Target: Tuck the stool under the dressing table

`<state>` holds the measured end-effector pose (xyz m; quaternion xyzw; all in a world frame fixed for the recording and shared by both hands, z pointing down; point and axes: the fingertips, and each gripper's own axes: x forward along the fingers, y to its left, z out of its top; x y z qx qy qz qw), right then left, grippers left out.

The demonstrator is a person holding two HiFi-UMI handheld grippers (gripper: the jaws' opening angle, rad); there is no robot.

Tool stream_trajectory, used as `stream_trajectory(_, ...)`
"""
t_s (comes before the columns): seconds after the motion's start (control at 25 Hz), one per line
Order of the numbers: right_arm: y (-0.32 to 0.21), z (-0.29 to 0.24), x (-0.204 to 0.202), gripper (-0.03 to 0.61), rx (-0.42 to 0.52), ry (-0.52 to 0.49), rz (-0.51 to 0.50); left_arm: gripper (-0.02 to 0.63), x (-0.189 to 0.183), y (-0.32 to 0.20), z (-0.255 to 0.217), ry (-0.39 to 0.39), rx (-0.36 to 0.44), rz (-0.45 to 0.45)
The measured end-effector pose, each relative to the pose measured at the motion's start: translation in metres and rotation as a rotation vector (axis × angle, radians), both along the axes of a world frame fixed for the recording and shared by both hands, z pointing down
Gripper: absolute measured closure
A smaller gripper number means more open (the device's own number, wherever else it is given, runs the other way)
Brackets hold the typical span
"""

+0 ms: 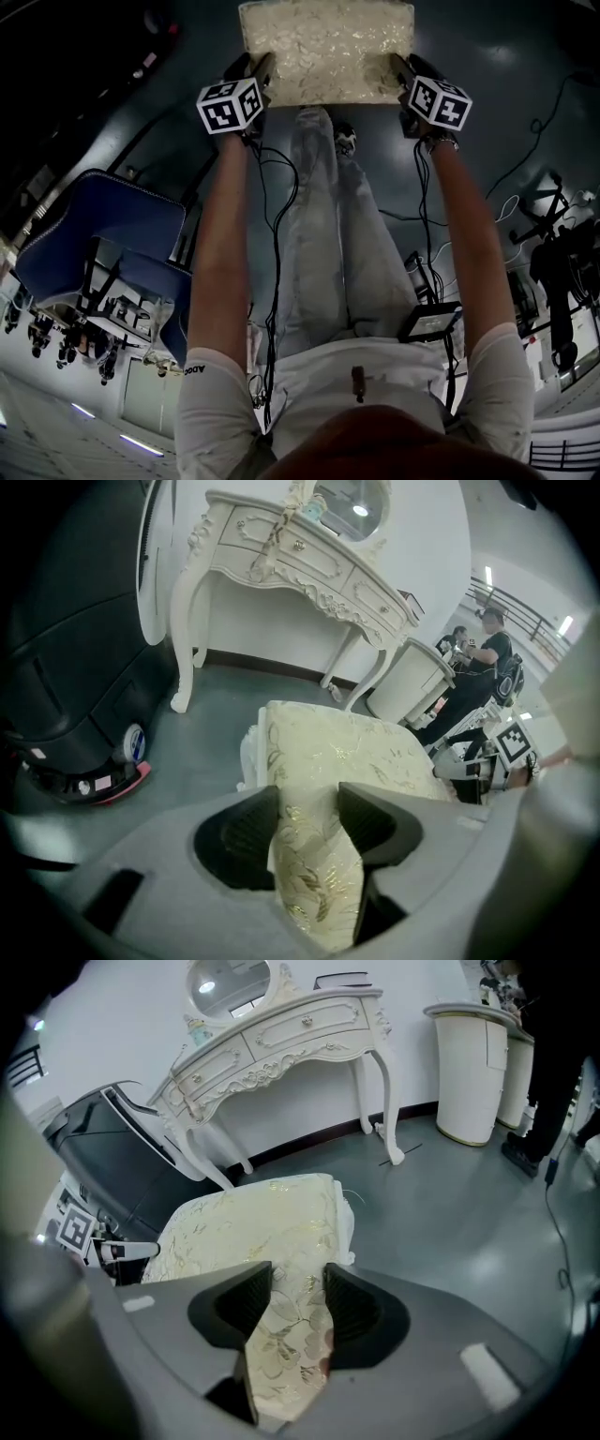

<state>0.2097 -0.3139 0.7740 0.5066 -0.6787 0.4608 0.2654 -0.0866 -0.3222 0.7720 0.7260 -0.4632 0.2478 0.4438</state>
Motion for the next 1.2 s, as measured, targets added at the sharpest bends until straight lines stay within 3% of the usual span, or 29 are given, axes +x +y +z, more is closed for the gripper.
stream_trajectory(0.28,-0.062,0.004,-0.021,0.391,-0.029,0.036,0.029,0.4,-0.02,-0.073,0.005,0.012,-0.013,0.048)
stream_trajectory(0.6,-0.108,0.004,-0.015,0.393,-0.034,0.029,0.068,0.4,-0.009,-0.143,0.006,0.005,0.01,0.105)
stream_trajectory(0.76,-0.133,0.0,-0.025,0.393,-0.019,0.03,0.065,0.4,-0.02,-0.165,0.003,0.011,0.013,0.098)
stream_trajectory(1.2,-0.211,-0.004,-0.002,0.393,0.012,0.029,-0.013,0.399,0.001,-0.215,-0.002,0.002,-0.005,0.031)
